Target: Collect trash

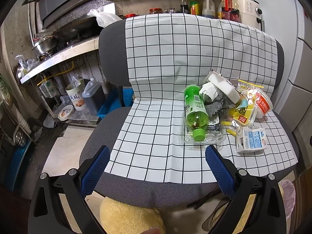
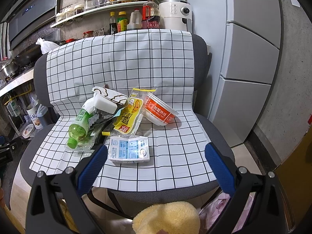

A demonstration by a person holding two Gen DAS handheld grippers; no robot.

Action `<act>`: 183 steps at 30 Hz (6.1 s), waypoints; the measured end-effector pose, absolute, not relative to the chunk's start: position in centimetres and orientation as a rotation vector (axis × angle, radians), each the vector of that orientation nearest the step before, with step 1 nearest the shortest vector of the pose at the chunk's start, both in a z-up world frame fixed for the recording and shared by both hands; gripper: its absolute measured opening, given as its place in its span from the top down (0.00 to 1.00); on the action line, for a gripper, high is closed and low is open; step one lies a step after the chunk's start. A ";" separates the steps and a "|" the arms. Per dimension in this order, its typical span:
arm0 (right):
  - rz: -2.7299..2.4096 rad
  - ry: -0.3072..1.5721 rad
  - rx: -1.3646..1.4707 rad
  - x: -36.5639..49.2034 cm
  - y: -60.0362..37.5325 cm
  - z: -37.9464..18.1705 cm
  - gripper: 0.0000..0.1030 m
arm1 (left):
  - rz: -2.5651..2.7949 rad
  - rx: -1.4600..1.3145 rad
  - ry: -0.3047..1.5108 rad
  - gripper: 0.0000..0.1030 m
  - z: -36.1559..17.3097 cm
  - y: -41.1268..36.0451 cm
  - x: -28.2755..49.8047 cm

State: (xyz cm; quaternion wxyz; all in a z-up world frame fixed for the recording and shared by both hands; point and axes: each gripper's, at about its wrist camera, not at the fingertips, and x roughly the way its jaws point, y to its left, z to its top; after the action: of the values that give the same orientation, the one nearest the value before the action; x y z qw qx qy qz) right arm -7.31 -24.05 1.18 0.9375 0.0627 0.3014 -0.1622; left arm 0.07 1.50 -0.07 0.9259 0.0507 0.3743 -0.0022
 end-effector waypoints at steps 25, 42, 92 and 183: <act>-0.110 0.676 0.162 1.1 -26.9 -10.0 0.06 | -0.049 0.128 0.863 0.07 -8.2 0.0 5.0; 0.150 0.822 0.285 7.2 -27.4 -14.0 0.06 | -0.109 0.172 0.854 0.07 -10.3 -2.6 5.9; -0.073 0.573 0.070 -1.2 -24.0 -8.6 0.23 | -0.138 0.099 0.808 0.11 -8.2 -2.3 7.2; -0.907 0.590 0.428 -28.1 -44.2 -15.9 0.13 | -1.190 0.345 0.674 0.58 -13.4 -36.2 -9.2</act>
State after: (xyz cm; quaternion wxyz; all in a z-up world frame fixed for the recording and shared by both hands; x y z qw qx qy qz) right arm -28.11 -44.21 -15.92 0.8356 0.2024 0.2785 -0.4281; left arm -9.22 -36.16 -13.38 0.7615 0.1587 0.3097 -0.5468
